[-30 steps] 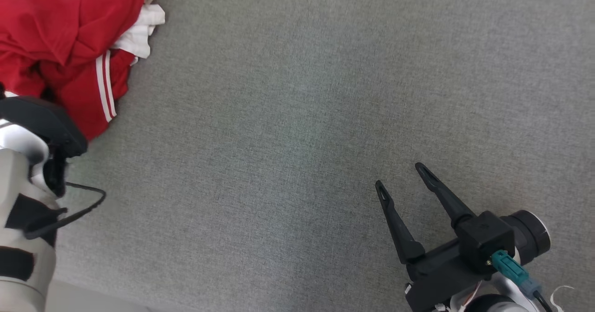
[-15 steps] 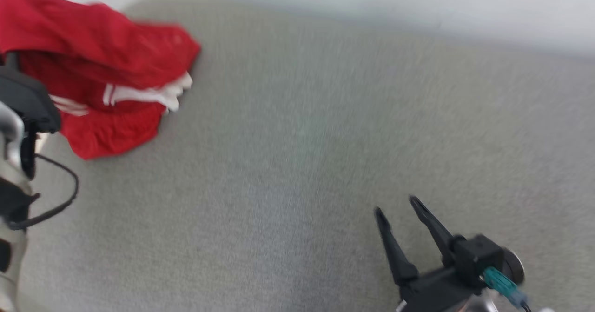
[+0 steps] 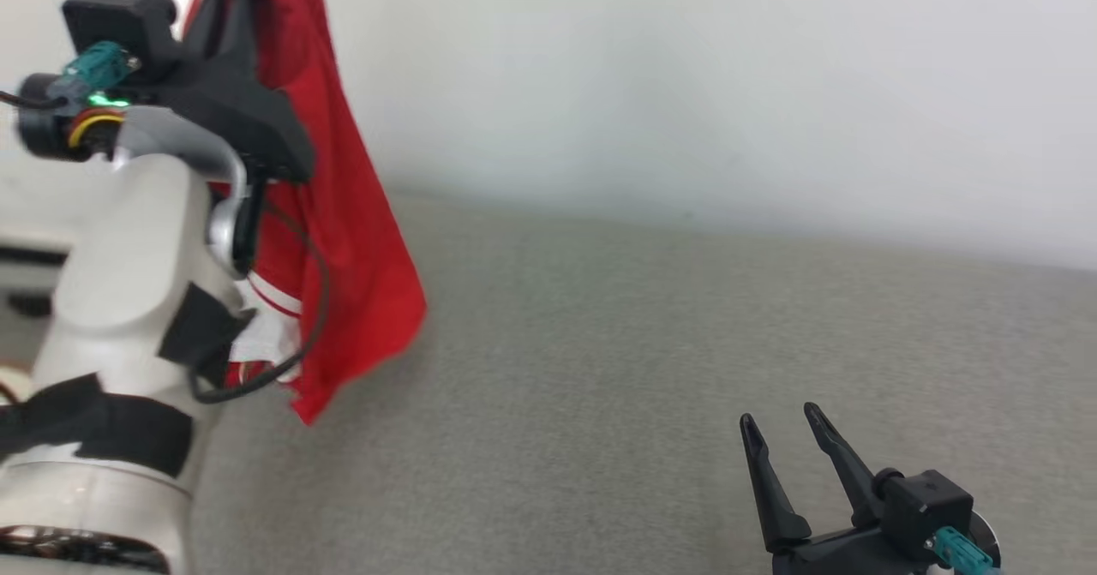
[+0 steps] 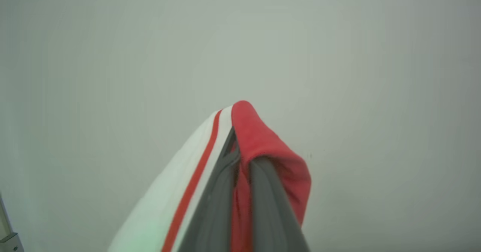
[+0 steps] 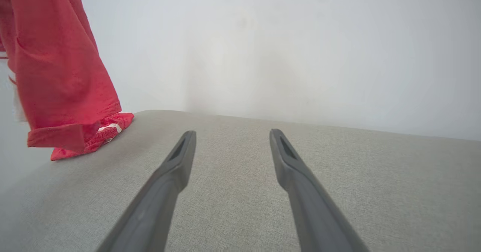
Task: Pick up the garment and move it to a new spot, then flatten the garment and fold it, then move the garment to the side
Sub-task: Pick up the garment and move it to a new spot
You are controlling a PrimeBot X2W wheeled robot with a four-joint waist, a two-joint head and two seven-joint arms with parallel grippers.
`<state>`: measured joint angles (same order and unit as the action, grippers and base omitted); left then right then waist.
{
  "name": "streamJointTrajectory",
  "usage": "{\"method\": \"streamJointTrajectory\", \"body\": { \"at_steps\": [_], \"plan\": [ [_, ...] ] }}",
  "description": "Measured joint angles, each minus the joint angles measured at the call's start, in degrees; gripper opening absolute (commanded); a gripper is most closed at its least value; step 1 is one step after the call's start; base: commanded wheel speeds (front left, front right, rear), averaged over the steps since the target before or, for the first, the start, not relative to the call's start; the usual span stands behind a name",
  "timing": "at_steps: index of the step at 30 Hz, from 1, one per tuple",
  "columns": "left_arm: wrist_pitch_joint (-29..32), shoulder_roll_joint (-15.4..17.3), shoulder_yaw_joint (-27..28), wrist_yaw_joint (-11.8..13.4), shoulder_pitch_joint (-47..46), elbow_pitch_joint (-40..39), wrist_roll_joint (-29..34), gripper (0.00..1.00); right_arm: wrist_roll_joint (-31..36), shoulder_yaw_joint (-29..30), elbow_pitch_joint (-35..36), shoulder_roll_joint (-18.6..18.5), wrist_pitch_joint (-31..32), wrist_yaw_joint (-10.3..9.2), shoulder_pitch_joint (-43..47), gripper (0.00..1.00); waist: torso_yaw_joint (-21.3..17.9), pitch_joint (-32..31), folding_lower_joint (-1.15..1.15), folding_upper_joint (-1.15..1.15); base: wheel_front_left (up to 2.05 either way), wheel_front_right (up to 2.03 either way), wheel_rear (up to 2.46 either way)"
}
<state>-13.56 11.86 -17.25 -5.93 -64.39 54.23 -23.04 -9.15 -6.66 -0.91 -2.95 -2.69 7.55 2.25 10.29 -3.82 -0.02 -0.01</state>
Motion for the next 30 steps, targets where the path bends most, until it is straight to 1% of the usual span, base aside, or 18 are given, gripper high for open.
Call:
{"method": "streamJointTrajectory", "body": {
  "at_steps": [3,7,15,18,20,25,30],
  "plan": [
    [-0.2,-2.3,-0.6,-0.2,1.1,-2.6,-0.9,0.0,0.0,-0.3,0.1,0.1,0.2,0.0,-0.1,1.0,-2.7,-1.5,0.0,0.0,0.0,0.0,0.0],
    [-0.4,-4.1,-1.3,-0.6,2.8,-6.8,-2.1,0.0,0.2,-0.1,0.4,0.1,0.7,0.0,-0.8,1.0,-7.0,-2.6,0.0,0.0,0.0,0.0,0.0],
    [0.5,-6.5,-3.6,-0.6,9.5,-16.1,-3.9,0.0,1.0,1.2,2.0,0.1,1.7,0.0,-1.2,1.0,-16.9,-2.5,0.02,0.01,0.0,0.0,0.0],
    [1.2,-6.6,-5.0,0.5,12.1,-18.0,-3.4,0.0,1.2,1.6,2.4,0.1,1.9,0.0,-1.2,1.0,-20.6,-1.9,0.02,0.01,0.0,0.0,0.0],
    [1.8,-6.4,-6.3,1.4,13.8,-18.2,-2.0,0.0,1.2,1.8,2.4,0.1,1.9,0.0,-1.2,1.0,-22.8,-1.5,0.02,0.01,0.0,0.0,0.0],
    [2.4,-6.2,-8.2,2.4,18.8,-15.2,-1.3,0.0,0.7,1.2,2.3,0.1,1.4,0.0,-1.3,1.0,-27.4,0.2,0.02,0.01,0.0,0.0,0.0],
    [3.3,-6.5,-9.7,2.4,23.4,-9.0,-1.5,0.0,0.0,0.6,1.7,0.1,1.0,0.0,-1.5,1.0,-29.4,2.8,0.02,0.02,0.0,0.0,0.0]
  ]
}}
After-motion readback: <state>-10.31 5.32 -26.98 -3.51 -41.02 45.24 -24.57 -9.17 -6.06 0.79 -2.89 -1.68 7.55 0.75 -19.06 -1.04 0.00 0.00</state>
